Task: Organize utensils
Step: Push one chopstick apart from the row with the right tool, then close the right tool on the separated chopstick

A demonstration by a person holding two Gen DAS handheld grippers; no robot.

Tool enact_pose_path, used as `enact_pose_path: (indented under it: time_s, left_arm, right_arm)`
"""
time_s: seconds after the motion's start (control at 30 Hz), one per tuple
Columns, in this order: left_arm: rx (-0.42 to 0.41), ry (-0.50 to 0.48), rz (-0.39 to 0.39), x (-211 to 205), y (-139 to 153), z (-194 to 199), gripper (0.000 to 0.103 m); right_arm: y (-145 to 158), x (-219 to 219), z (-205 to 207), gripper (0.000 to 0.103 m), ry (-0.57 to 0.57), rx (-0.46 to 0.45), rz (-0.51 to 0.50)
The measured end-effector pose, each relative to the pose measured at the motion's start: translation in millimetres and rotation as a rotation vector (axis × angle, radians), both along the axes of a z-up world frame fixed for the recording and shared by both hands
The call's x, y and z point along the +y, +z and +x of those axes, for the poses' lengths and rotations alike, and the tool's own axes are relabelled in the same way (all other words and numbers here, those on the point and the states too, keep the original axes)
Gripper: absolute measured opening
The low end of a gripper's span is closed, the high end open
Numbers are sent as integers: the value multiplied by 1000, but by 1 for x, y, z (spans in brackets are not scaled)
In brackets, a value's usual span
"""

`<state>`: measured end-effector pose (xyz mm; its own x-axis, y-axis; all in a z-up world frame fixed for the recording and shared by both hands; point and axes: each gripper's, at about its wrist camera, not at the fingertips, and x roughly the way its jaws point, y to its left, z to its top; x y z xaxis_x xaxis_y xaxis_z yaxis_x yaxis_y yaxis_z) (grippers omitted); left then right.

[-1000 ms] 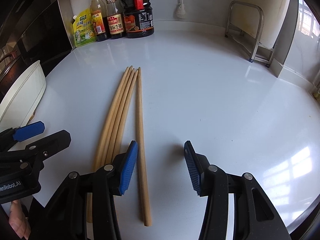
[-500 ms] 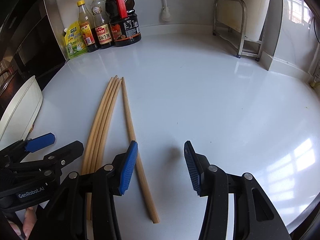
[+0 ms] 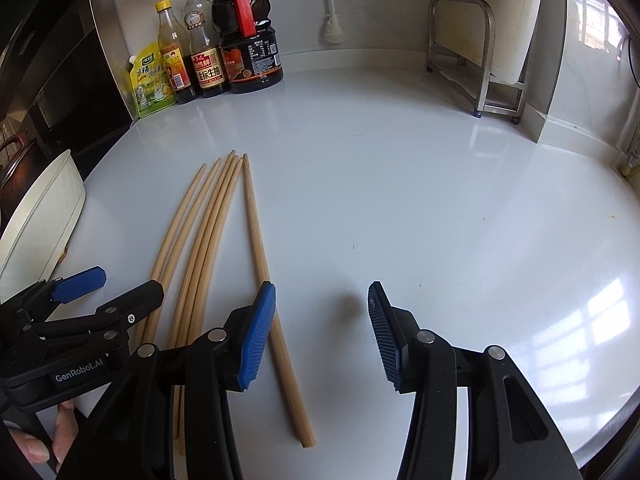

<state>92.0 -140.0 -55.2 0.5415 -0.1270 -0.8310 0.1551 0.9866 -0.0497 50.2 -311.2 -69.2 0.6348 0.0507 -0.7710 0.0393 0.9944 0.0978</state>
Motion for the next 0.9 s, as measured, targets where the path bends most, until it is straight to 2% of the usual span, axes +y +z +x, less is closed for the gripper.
enact_pose_path:
  time_s: [0.6,0.9]
  left_arm:
    - [-60,90,0,40,12,7,84]
    - [-44,114,28,53,2,13,84]
  right_arm:
    - [2,7,1,46,37,-14,-5]
    - [0,8,3,47,36,-14,-15]
